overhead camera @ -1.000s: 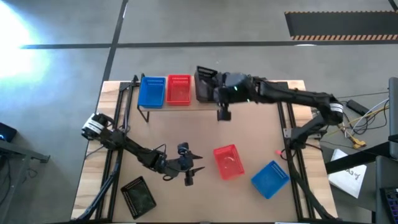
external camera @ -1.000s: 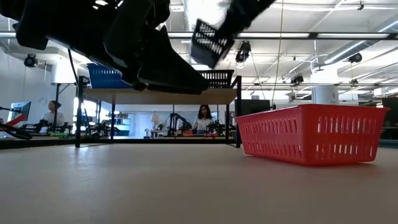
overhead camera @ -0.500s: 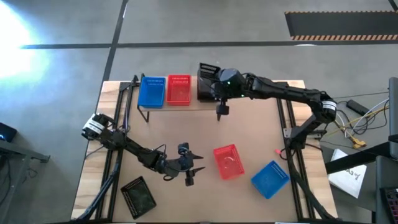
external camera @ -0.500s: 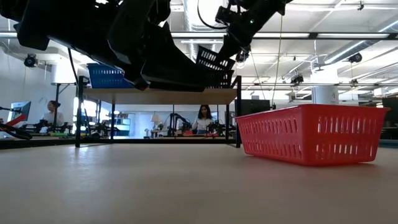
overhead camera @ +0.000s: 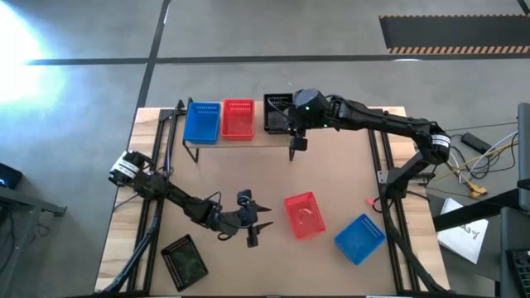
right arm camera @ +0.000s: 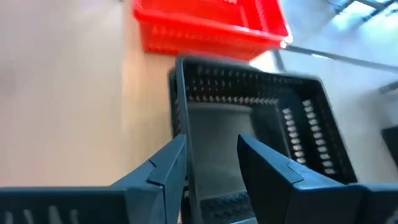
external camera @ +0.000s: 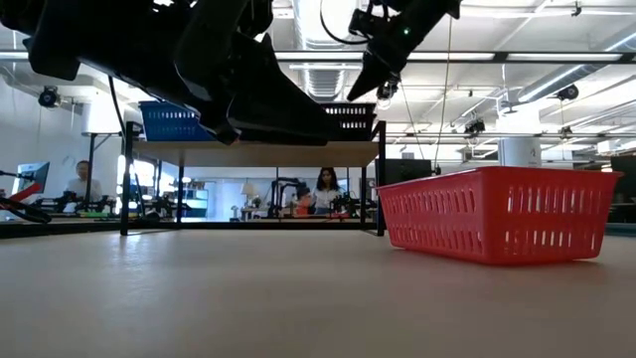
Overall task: Stack baskets on shelf by color
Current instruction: Stack the right black bin on the black bin on the shelf, then adjust the black bin on the shelf, then stack the red bin on the red bin on the shelf
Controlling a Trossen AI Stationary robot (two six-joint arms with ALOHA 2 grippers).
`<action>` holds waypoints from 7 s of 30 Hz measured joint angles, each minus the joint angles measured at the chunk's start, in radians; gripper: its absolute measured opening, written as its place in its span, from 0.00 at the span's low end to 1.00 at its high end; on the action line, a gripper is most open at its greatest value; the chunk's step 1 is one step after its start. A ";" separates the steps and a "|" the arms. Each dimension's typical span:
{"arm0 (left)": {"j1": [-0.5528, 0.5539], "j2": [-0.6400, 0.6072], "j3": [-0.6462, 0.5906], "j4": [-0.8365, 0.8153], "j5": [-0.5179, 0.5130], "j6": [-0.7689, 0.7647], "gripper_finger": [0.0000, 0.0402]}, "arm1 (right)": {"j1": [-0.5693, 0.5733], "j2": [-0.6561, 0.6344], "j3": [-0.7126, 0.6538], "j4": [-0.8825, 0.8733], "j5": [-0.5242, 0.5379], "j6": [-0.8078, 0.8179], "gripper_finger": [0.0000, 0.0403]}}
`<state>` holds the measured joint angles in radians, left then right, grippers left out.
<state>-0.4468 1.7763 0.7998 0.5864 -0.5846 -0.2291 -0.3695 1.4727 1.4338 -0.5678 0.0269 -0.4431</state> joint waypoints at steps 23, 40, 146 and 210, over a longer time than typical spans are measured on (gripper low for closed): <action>0.003 0.000 -0.001 0.009 0.000 0.001 0.47 | -0.002 0.097 -0.001 0.001 -0.053 -0.014 0.19; 0.003 0.000 0.000 0.013 0.000 0.001 0.47 | 0.032 0.087 -0.001 0.011 -0.099 -0.024 0.04; -0.032 -0.013 0.172 -0.099 0.027 0.147 0.47 | 0.954 -0.061 -0.851 0.667 0.424 1.244 0.11; -0.032 -0.223 0.381 -1.167 0.240 0.166 0.01 | 1.118 -0.064 -0.701 0.521 0.707 0.810 0.11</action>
<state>-0.4790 1.5535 1.1811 -0.5808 -0.3448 -0.0633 0.7485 1.4090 0.7326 -0.0473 0.7335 0.3665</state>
